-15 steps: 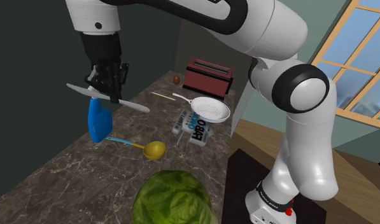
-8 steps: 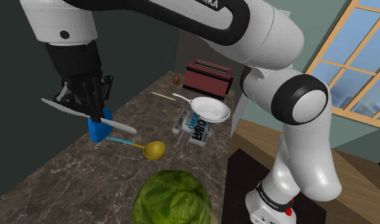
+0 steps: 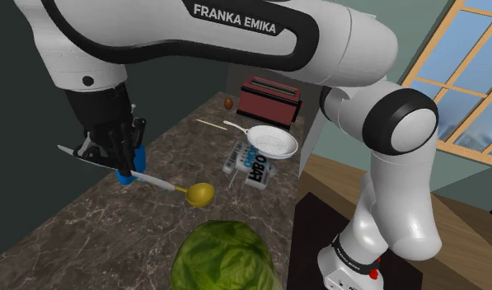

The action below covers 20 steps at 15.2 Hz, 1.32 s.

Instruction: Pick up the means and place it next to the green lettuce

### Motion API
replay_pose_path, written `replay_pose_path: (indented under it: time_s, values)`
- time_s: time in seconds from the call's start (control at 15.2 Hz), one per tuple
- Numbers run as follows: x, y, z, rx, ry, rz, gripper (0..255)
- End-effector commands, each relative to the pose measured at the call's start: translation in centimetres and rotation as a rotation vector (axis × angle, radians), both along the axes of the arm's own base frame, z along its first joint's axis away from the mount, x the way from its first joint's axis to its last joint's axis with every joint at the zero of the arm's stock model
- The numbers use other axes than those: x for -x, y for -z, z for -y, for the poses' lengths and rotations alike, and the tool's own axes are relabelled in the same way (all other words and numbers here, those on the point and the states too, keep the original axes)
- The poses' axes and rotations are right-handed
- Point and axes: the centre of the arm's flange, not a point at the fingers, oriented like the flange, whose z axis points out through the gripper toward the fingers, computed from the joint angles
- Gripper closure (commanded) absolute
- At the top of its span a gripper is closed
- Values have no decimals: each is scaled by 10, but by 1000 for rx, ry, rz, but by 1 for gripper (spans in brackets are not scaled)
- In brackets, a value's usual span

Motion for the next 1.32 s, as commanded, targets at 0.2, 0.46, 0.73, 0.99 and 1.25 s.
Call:
replay_pose_path:
  time_s: [0.2,0.46,0.73,0.99,1.25]
  values:
    - [1,26,0,-1,0,0,255]
    - [1,47,0,-1,0,0,255]
    - [1,68,0,-1,0,0,255]
    - [1,89,0,-1,0,0,255]
    - [1,110,0,-1,0,0,255]
